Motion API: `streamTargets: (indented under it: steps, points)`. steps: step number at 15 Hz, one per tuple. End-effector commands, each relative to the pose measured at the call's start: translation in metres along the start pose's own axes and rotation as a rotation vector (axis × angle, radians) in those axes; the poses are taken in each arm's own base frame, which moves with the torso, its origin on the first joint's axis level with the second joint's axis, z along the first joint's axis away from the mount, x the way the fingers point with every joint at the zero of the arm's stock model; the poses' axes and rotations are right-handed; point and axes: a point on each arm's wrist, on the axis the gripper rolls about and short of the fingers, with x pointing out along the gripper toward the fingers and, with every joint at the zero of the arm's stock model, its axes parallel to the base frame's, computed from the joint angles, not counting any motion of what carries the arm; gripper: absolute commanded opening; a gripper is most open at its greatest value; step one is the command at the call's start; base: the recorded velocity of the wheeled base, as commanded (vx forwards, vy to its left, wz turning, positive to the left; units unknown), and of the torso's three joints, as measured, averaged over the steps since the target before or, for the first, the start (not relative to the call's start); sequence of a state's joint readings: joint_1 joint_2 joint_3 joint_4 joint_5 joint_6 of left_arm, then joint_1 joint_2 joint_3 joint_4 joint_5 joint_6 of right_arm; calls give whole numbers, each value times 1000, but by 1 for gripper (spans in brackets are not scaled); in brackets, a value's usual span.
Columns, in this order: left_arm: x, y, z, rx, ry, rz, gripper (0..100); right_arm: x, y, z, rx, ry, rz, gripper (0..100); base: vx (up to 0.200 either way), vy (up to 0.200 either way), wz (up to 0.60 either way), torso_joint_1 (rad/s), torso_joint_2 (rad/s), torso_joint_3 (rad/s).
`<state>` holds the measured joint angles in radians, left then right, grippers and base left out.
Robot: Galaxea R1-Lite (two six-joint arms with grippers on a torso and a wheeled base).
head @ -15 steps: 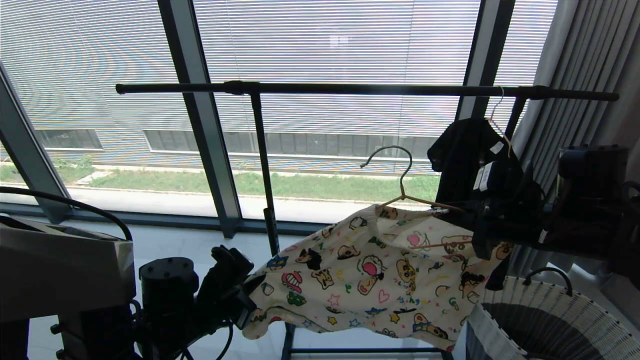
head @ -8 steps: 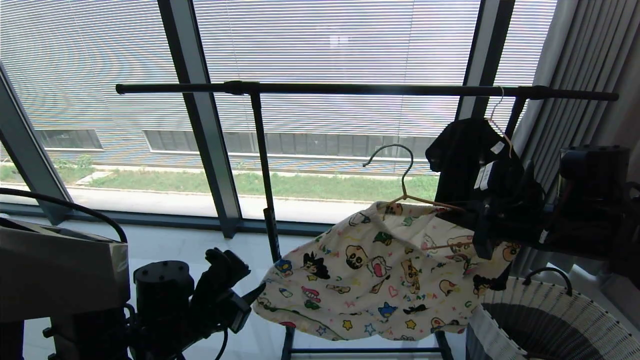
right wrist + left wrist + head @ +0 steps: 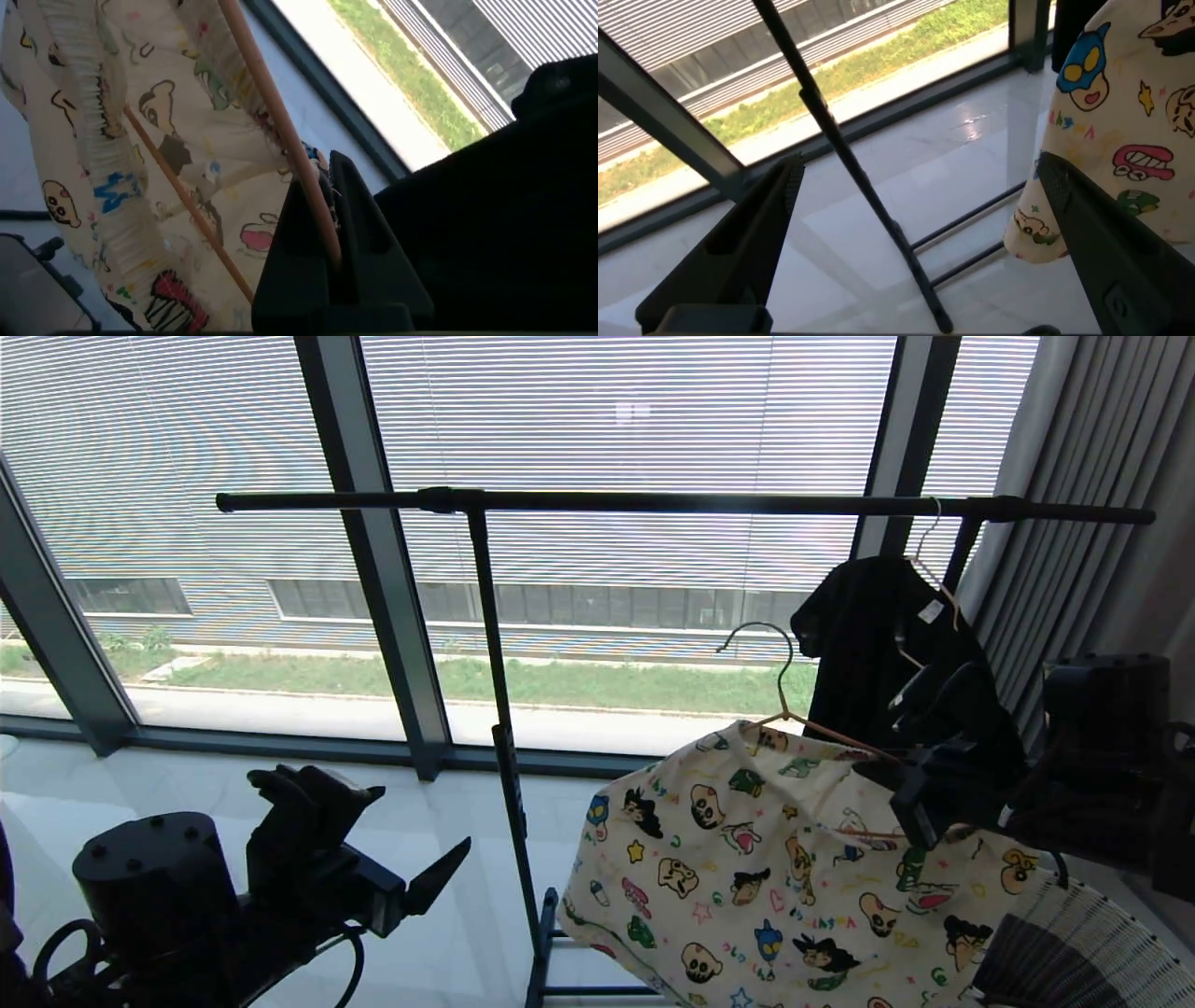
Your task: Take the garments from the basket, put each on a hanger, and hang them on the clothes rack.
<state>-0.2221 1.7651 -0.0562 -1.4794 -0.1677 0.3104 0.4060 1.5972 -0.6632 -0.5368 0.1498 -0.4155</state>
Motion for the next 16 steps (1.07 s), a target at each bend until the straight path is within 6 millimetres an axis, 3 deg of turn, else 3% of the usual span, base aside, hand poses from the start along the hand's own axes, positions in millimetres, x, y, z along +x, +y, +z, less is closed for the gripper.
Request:
streamTargets:
  steps: [1,5,10,16]
  points:
    - [-50,12,18,-58,-32,97,100,-10,3,-6,52,38,-61,0,0,0,0,0,0,0]
    - [-93,20,53,-218,55,163,100,-40,5,-7,143,135,-172,0,0,0,0,0,0,0]
    - [-119,12,33,-236,173,433,100,-97,16,-13,176,260,-157,0,0,0,0,0,0,0]
    - [-124,7,22,-116,225,421,100,-117,21,-22,288,367,-221,0,0,0,0,0,0,0]
